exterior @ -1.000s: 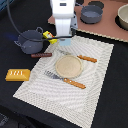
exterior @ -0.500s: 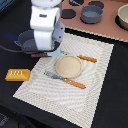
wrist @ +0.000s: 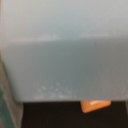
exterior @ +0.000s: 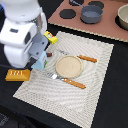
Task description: Interact with the objects in diverse but meaningful ways.
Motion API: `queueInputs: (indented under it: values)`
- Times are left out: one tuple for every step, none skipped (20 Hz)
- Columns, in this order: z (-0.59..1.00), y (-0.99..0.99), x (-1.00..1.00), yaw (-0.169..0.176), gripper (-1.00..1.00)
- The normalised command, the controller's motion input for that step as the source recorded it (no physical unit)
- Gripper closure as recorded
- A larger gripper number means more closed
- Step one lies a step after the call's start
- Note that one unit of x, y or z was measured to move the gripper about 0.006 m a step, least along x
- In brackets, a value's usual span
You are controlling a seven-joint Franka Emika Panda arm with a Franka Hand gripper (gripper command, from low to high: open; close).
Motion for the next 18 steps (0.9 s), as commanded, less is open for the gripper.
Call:
queueInputs:
  values:
    - [0.15,-0.86,-0.1,-0.065,1.0]
    - [0.15,-0.86,-0.06,-0.071,1.0]
    - [0.16,-0.85,-0.02,-0.074,1.0]
    - [0.16,-0.85,0.0,-0.08,1.0]
    - [0.16,-0.82,0.0,-0.09,1.0]
    - [0.15,-0.79,0.0,-0.103,1.0]
    - [0.15,-0.76,0.0,-0.115,1.0]
    - [0.15,-0.74,0.03,-0.119,1.0]
    - [0.11,-0.72,0.12,-0.12,1.0]
    - [0.09,-0.63,0.28,-0.106,1.0]
    - [0.11,-0.45,0.49,-0.097,1.0]
    - [0.15,-0.27,0.66,-0.092,1.0]
    - [0.15,-0.21,0.68,-0.073,1.0]
    - [0.14,-0.19,0.69,-0.066,1.0]
    - [0.12,-0.18,0.72,-0.061,1.0]
    - [0.08,-0.17,0.7,-0.059,1.0]
    - [0.06,-0.18,0.71,-0.059,1.0]
    - [0.05,-0.17,0.71,-0.054,1.0]
